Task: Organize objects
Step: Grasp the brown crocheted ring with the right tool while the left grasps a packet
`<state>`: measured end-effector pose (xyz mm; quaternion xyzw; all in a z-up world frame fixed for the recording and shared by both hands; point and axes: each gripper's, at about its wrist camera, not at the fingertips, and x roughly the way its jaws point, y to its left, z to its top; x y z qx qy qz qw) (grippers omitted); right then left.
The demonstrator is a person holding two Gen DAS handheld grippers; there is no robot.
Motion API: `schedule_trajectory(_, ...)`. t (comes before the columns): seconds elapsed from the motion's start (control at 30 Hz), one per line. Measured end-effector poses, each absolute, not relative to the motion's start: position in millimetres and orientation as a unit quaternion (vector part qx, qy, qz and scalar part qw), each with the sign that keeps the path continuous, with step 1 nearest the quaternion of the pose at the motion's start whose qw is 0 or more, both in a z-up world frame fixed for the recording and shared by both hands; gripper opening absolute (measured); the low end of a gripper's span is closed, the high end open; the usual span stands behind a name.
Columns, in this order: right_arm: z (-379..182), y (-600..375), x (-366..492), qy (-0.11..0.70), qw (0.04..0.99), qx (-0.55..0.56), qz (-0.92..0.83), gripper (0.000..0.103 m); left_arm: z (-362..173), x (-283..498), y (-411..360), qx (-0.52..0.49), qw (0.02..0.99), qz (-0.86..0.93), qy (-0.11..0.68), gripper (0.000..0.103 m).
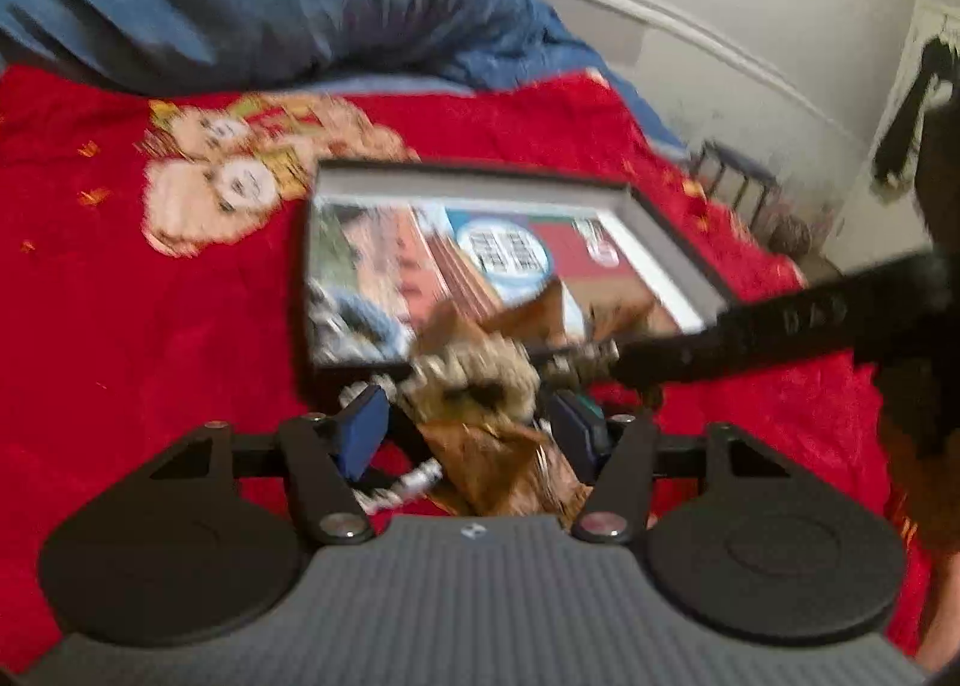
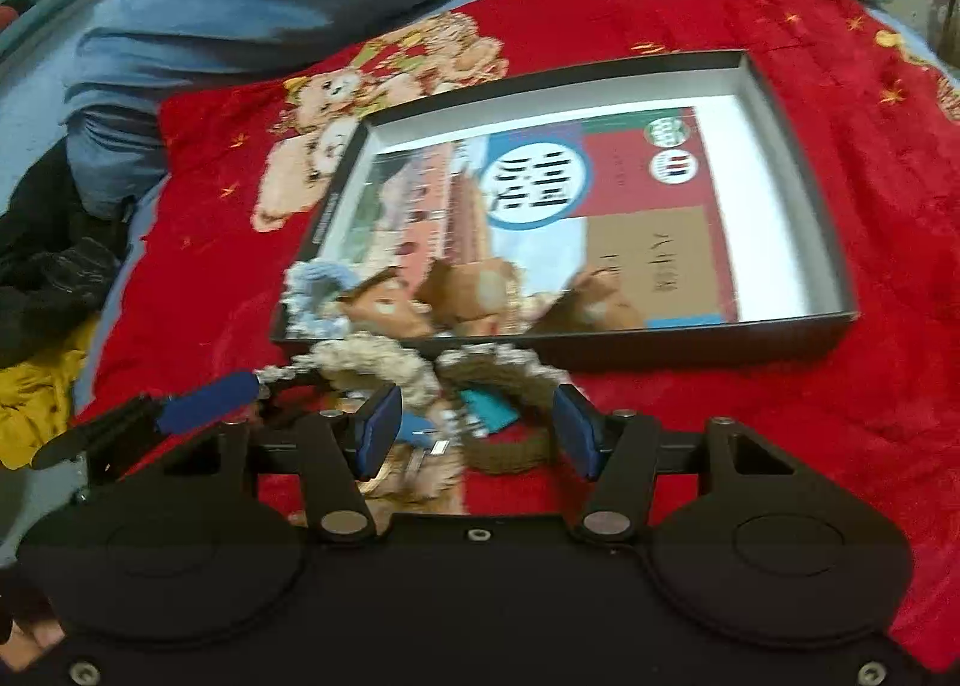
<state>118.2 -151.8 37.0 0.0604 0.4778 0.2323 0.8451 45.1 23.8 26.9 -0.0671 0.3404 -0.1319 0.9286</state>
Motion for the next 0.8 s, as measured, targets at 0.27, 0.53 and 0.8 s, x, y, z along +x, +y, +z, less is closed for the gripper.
schedule_trajectory(0.27, 14.7, -158.2, 124.8, 0.469, 0.854, 0.04, 0.22, 0.056, -0.9, 60.2, 2.4, 0.009, 0.917, -0.145, 0.371, 0.062)
schedule_trajectory(0.53, -5.7, -171.3, 122.6, 0.489, 0.84, 0.107, 0.21, 0.045, 1.6, 55.3, 2.3, 0.004, 0.92, -0.138, 0.366, 0.038)
schedule_trajectory(0.8, -6.4, -178.5, 129.4, 0.492, 0.832, 0.148, 0.211, 0.014, 2.6, 45.3, -10.7, 0.024, 0.922, -0.15, 0.355, 0.035)
